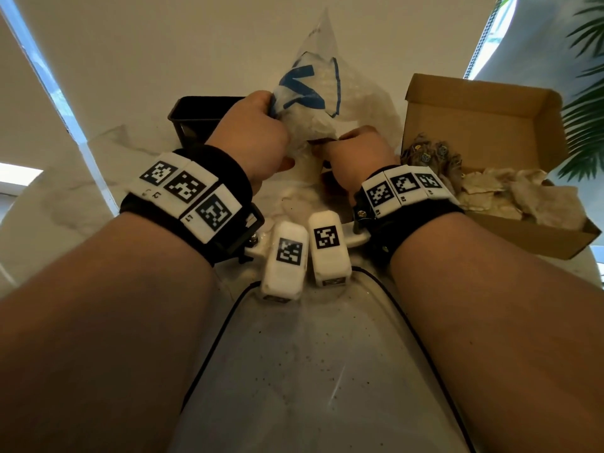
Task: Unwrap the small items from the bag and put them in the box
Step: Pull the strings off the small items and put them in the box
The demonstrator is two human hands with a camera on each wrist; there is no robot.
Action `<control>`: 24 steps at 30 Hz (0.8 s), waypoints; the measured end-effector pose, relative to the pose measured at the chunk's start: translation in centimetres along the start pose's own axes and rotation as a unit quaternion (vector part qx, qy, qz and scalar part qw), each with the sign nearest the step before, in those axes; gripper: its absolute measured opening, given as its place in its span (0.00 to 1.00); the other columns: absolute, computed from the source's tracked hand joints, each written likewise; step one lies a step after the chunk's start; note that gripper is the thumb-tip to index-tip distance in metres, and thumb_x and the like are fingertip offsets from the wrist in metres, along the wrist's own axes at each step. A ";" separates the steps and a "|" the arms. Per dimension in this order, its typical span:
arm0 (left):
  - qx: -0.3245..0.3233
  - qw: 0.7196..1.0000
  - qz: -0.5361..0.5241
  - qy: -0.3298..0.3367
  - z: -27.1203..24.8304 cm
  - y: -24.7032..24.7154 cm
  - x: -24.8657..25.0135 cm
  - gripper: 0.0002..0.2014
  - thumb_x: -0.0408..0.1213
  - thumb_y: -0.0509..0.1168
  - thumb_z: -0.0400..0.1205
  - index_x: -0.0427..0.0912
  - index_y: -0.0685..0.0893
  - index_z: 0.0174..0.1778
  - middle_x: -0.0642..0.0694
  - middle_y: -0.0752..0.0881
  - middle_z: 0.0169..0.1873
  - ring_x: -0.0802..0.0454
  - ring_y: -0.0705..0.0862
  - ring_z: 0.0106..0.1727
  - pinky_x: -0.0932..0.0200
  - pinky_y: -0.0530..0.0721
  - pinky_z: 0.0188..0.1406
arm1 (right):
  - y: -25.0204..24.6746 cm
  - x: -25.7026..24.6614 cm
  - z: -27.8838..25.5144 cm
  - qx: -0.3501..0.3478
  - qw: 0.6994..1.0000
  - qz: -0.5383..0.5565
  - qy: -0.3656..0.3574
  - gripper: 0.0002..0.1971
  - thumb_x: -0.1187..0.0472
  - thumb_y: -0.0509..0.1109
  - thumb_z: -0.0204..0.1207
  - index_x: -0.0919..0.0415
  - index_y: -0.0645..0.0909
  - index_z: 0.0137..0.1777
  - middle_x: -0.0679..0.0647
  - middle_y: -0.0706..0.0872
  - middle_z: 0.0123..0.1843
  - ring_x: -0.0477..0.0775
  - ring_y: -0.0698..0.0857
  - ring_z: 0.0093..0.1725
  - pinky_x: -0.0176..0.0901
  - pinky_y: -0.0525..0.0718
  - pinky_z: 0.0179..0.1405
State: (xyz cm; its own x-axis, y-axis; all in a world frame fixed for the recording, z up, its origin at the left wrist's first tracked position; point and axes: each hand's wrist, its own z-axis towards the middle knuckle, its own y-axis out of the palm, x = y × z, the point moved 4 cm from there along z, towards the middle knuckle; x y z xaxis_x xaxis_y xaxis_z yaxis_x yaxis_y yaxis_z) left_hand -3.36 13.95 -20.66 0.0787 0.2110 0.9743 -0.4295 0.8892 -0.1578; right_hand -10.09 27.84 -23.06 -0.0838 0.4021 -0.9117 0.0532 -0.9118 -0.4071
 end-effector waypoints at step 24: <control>-0.033 0.999 0.023 0.010 0.4 0.4 -0.4 0.20 0.24 0.60 0.81 0.47 0.82 0.66 0.43 0.86 0.61 0.41 0.87 0.60 0.44 0.92 0.55 | 0.2 0.0 -0.4 -0.049 0.998 0.000 0.032 0.09 0.57 0.70 0.82 0.56 0.81 0.59 0.62 0.84 0.69 0.64 0.85 0.67 0.52 0.85 0.65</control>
State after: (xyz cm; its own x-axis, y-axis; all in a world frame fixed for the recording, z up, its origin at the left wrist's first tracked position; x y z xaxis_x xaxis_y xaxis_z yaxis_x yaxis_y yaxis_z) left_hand -3.92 14.04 -21.01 0.0790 0.2592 0.9626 -0.3721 0.9035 -0.2128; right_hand -9.68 27.69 -23.19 -0.0207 0.4098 -0.9119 0.1508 -0.9004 -0.4081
